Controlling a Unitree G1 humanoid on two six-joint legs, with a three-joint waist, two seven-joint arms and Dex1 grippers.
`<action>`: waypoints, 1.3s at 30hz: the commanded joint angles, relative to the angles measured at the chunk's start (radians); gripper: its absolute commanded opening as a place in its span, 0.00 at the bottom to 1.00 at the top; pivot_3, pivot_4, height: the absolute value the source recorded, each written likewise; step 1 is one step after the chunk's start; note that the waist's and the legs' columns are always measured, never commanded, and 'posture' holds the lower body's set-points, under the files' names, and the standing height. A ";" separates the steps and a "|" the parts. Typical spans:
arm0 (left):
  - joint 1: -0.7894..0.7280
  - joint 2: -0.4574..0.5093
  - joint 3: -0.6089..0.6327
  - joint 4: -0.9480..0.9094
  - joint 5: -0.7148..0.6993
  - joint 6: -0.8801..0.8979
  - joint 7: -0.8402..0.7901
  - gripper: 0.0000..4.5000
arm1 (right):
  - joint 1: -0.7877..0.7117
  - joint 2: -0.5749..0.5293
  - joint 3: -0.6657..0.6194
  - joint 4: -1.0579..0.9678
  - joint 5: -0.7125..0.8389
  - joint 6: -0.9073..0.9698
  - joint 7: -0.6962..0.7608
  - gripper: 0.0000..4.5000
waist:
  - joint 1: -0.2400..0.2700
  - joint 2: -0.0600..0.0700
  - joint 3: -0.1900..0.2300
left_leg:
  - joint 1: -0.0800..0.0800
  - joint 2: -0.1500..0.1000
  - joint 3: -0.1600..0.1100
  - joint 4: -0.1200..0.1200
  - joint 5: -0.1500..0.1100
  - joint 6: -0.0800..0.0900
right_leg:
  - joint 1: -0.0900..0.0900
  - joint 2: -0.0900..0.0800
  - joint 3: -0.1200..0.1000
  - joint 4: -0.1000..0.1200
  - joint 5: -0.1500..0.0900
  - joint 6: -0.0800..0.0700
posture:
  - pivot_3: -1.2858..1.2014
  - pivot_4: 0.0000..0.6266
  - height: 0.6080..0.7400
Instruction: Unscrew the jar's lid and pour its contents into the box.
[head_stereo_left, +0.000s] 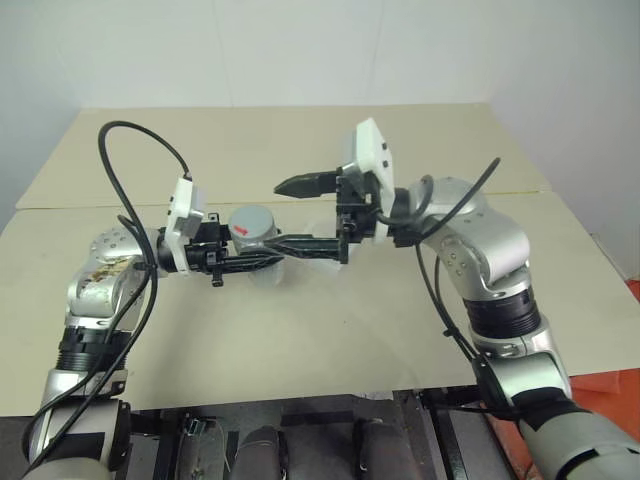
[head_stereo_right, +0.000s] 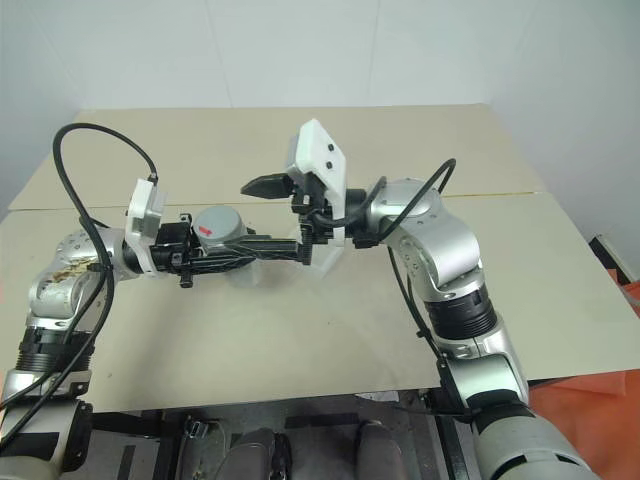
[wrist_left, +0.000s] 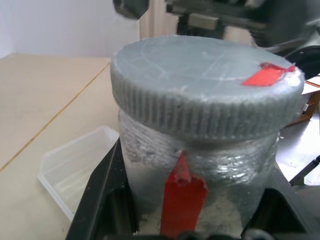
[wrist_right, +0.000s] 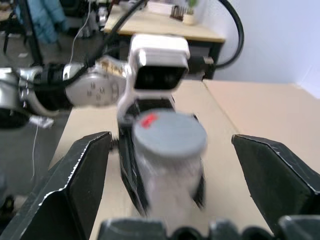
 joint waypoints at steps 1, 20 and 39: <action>-0.034 -0.008 0.001 0.006 0.005 -0.022 0.001 0.43 | -0.022 0.026 0.012 -0.057 -0.016 0.044 -0.092 0.99 | 0.003 0.000 0.000 | 0.000 0.000 0.000 0.000 0.000 0.000 | 0.000 0.000 0.000 0.000 0.000 0.000 | 0.52 0.24 1.00; -0.046 -0.003 0.013 0.018 0.012 -0.030 -0.012 0.43 | -0.069 0.130 0.077 0.042 -0.110 0.073 -0.265 0.99 | 0.003 0.000 0.000 | -0.001 0.000 0.000 0.000 0.000 0.000 | 0.000 0.000 0.000 0.000 0.000 0.000 | 0.52 0.24 1.00; 0.001 0.042 0.037 -0.025 -0.018 -0.015 -0.031 0.43 | -0.034 -0.014 -0.010 0.042 -0.087 0.068 -0.238 0.99 | 0.002 0.000 0.000 | -0.001 0.000 0.000 0.000 0.000 0.000 | 0.000 0.000 0.000 0.000 0.000 0.000 | 0.52 0.24 1.00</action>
